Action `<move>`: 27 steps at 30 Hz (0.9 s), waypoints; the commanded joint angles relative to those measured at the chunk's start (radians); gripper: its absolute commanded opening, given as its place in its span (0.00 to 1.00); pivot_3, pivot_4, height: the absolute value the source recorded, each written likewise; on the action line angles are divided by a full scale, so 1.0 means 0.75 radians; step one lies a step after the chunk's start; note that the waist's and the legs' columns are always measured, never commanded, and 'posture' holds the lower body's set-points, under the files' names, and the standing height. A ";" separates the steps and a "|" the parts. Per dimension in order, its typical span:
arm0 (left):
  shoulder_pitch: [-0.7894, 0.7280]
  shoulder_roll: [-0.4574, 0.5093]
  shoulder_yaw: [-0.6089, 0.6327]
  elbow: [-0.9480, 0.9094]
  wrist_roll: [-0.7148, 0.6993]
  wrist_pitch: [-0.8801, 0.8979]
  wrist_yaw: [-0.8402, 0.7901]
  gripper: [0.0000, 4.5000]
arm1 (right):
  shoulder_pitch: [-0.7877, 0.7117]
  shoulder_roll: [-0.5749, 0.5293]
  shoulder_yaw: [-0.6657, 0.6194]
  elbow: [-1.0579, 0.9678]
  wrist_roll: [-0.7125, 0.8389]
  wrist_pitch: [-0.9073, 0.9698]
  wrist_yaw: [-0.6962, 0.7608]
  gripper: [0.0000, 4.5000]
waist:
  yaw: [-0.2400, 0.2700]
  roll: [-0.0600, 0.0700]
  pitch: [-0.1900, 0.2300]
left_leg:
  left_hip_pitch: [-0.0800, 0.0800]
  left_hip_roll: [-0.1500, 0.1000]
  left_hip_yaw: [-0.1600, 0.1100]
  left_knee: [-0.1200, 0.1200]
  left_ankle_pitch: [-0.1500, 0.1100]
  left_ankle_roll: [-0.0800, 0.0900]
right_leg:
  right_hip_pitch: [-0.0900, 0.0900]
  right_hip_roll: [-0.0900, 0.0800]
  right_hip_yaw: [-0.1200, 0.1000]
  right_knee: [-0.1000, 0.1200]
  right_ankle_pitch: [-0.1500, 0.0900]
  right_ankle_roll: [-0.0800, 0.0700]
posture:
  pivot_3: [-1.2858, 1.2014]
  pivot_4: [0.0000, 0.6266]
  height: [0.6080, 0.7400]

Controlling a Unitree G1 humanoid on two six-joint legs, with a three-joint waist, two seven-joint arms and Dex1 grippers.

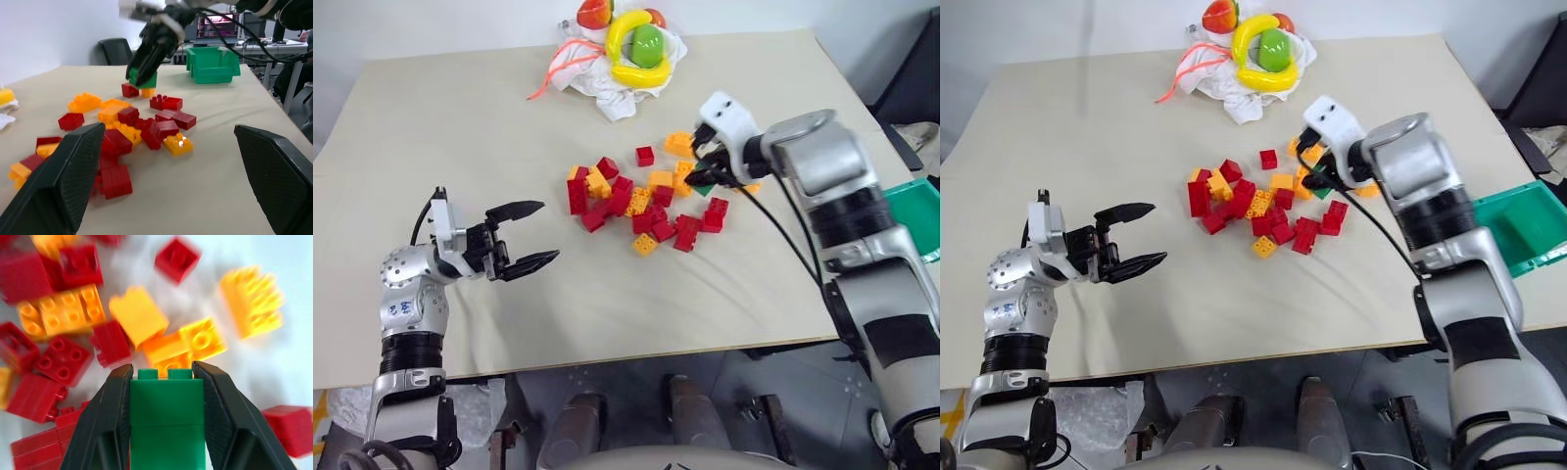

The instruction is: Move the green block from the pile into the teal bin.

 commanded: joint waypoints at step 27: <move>-0.403 -0.287 -0.384 0.146 0.280 0.081 0.199 1.00 | 0.651 -0.995 -0.351 -0.100 -0.016 -0.291 0.211 0.99 | 0.030 0.001 0.002 | 0.004 -0.004 0.025 0.003 -0.002 0.008 | -0.002 -0.001 0.020 -0.006 0.006 0.009 | 0.52 0.24 1.00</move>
